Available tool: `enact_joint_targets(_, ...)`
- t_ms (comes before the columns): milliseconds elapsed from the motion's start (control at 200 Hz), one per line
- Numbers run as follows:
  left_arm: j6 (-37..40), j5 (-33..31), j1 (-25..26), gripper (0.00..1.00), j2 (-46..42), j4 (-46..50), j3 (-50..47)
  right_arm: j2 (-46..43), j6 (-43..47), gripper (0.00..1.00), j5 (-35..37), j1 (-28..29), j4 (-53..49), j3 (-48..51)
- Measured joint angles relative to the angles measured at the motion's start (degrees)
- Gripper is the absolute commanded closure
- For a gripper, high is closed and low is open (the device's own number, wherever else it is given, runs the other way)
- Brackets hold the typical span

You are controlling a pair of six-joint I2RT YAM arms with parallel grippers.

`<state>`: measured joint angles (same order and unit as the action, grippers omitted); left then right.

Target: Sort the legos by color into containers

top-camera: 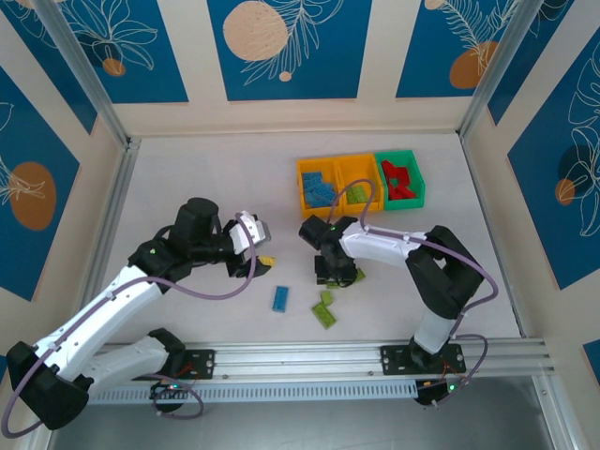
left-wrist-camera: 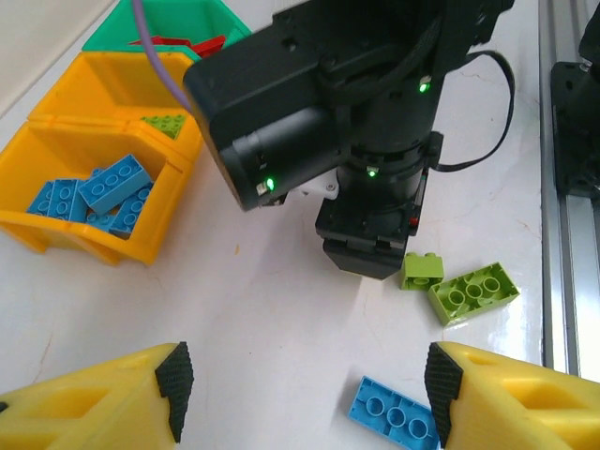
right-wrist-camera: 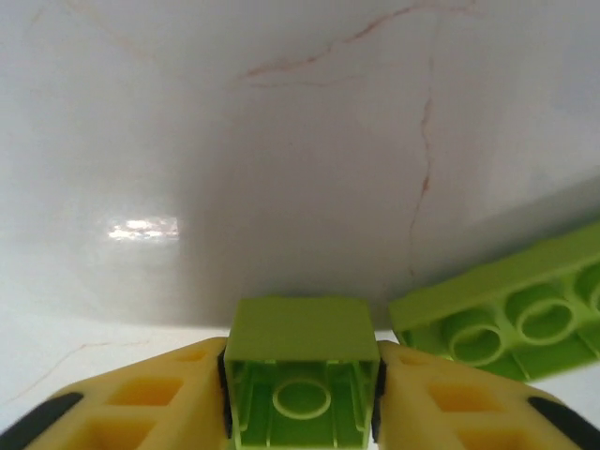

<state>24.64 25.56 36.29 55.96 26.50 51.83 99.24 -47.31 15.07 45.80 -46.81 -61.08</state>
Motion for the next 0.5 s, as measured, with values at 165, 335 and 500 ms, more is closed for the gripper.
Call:
enact_joint_targets(165,0.02,0.0,0.0,0.32,0.0,-0.07,-0.28,-0.11,0.02,0.76,0.52,0.11,-0.28,-0.31)
enact_joint_targets(335,0.37,1.29,0.0,0.18,0.0,-0.26,-0.68,-5.44,-0.22,0.77,1.22,-1.07,-0.35,-0.2)
enact_joint_targets(500,-0.31,2.91,0.15,0.02,0.0,-1.95,-0.74,-17.0,1.92,0.76,1.64,-10.47,1.84,-0.98)
